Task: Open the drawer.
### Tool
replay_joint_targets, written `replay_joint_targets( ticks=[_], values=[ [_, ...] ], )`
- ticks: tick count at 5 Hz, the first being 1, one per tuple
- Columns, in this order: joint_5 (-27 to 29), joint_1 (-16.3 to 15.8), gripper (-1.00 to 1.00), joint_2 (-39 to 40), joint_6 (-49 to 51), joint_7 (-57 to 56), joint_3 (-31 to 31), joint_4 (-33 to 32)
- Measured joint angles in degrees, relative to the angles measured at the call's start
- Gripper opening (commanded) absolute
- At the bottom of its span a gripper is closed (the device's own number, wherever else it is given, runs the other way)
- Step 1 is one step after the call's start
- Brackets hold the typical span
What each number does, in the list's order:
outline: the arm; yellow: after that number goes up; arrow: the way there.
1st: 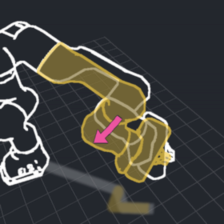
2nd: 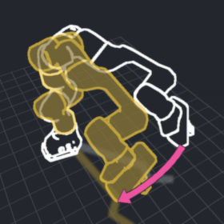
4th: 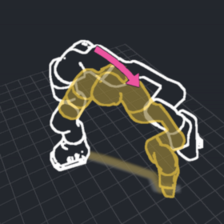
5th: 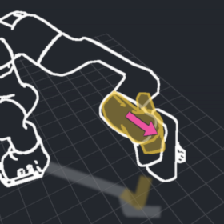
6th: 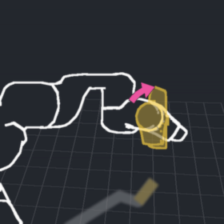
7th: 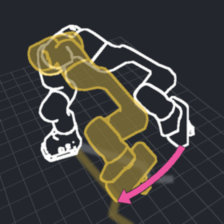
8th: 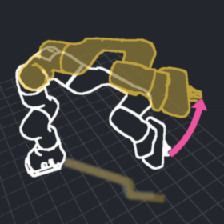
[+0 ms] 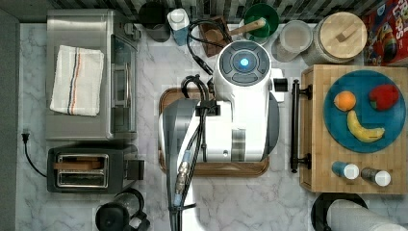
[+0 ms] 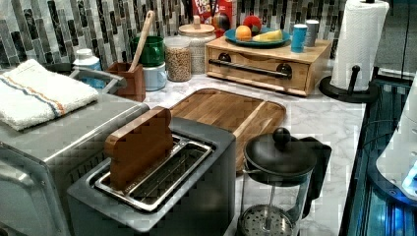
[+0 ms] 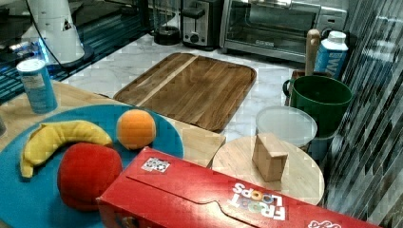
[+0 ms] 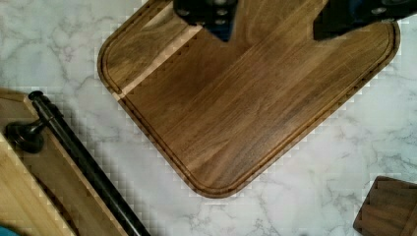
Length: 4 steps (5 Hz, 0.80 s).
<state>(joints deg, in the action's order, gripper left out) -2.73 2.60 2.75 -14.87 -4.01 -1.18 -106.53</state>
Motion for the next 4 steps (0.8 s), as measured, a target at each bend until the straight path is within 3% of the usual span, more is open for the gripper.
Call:
replay_joint_targets(
  ticks=[4],
  values=[
    [-0.1,0.8,1.0,0.5,-1.8,-0.6,-0.5,-2.4]
  ],
)
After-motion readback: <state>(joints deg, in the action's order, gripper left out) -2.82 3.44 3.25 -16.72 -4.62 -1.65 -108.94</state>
